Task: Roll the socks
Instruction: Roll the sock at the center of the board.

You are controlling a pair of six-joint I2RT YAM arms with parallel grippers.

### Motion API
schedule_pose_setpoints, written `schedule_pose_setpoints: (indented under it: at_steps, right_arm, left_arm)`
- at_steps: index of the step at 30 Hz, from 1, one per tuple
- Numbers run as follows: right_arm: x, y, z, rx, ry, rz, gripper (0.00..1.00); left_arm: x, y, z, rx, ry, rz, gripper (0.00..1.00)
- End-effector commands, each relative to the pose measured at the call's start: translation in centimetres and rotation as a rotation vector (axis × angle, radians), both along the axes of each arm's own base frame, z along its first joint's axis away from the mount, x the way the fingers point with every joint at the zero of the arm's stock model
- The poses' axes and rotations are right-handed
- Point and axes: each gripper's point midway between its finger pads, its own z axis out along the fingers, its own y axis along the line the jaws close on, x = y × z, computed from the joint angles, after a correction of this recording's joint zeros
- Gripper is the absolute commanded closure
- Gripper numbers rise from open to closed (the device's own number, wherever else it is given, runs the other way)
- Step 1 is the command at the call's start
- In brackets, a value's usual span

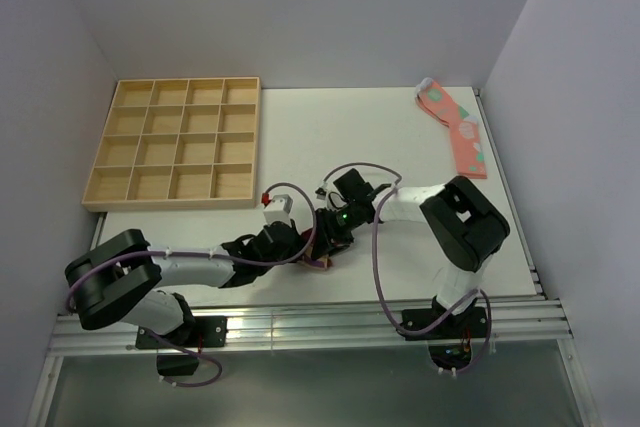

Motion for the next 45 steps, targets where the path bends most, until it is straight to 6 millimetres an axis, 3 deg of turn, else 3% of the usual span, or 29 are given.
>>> schedule_pose_setpoints:
  at_steps: [1,8,13,23,30,36,39,40,45]
  right_arm:
    - [2.2,-2.7,-3.8,-0.203,-0.169,-0.100,0.60]
    - [3.2,-2.7,-2.3,-0.158,-0.256,-0.183,0.57]
    - [3.5,-3.0,-1.1,-0.136,-0.308,-0.227,0.56]
    - [4.5,-3.3,3.4,-0.016,-0.493,-0.290,0.53]
    - [4.2,-3.3,6.6,0.106,-0.631,-0.310,0.52]
    - [3.7,-3.1,6.8,0.113,-0.744,-0.322,0.50]
    - [3.4,-2.2,6.6,0.062,-0.804,-0.294,0.50]
    - [2.5,-1.4,6.5,0.060,-0.815,-0.258,0.50]
    - [2.4,-0.6,5.6,-0.025,-0.867,-0.226,0.50]
  left_arm:
    - [-3.6,4.5,-6.6,0.269,0.198,-0.006,1.00]
    - [-4.5,5.2,-8.3,0.334,0.262,-0.010,1.00]
    - [-4.7,5.1,-8.3,0.349,0.277,-0.025,1.00]
    - [-5.2,5.0,-7.9,0.356,0.321,-0.059,1.00]
    - [-5.5,4.9,-7.9,0.341,0.359,-0.076,1.00]
    - [-5.7,4.6,-7.2,0.307,0.398,-0.106,1.00]
    - [-5.8,4.6,-6.8,0.294,0.421,-0.120,1.00]
    - [-5.8,4.5,-6.6,0.289,0.425,-0.122,1.00]
    - [-5.6,4.5,-5.8,0.276,0.447,-0.132,1.00]
